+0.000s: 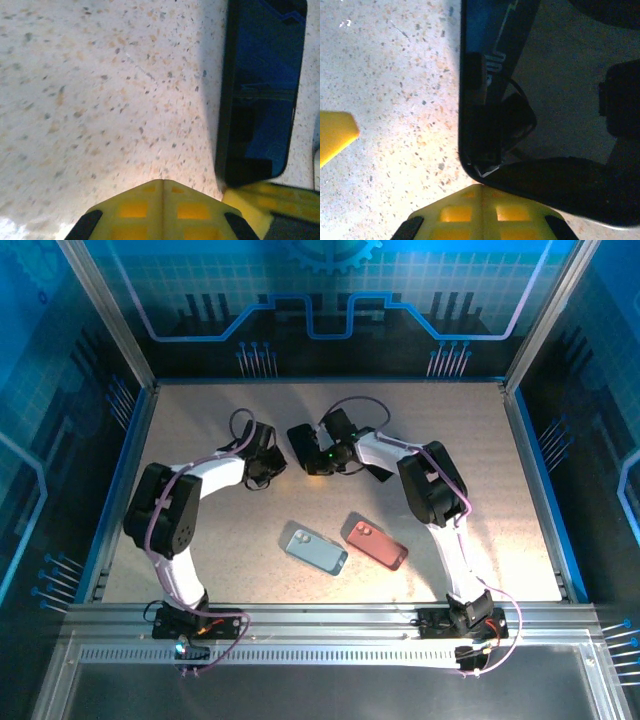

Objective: Put the phone into the phone case

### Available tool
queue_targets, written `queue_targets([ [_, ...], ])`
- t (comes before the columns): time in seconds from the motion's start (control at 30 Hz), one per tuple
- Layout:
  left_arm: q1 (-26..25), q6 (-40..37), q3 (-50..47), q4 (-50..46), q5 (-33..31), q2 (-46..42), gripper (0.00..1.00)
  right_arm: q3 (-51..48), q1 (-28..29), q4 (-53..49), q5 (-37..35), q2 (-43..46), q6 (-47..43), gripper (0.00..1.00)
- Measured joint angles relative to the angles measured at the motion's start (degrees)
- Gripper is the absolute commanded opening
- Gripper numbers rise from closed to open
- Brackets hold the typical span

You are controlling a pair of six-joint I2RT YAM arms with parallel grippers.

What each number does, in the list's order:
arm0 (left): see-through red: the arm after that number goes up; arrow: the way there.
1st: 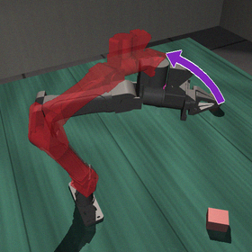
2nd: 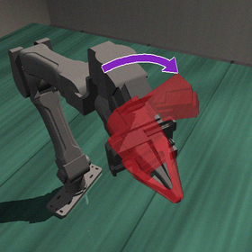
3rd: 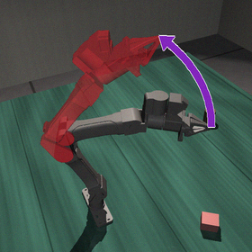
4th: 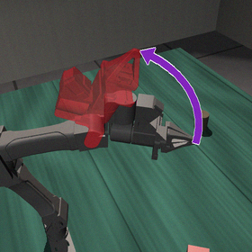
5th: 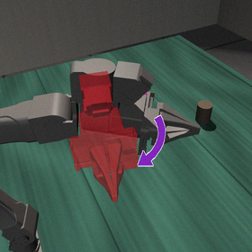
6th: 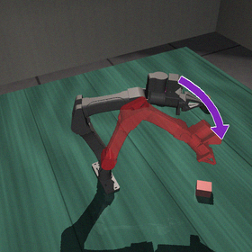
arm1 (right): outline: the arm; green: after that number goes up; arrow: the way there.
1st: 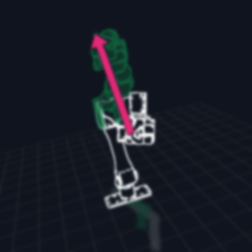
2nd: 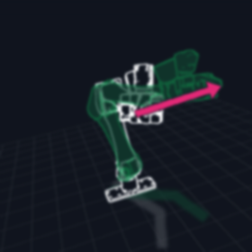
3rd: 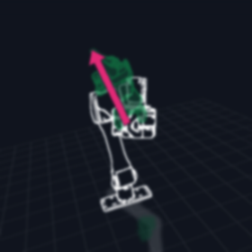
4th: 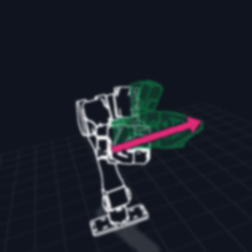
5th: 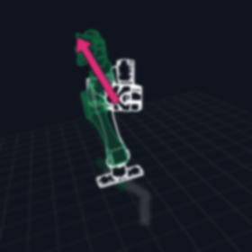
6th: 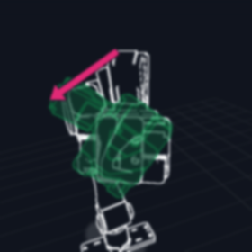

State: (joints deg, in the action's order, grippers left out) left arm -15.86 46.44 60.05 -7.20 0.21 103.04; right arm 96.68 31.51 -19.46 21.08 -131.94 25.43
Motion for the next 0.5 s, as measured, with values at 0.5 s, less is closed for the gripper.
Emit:
queue_targets([
  [0.5, 0.0, 0.1, -7.0, -3.0, -2.6, -8.9, 0.0, 6.5, 0.7, 1.0, 3.5, -5.0, -0.2, 0.02],
])
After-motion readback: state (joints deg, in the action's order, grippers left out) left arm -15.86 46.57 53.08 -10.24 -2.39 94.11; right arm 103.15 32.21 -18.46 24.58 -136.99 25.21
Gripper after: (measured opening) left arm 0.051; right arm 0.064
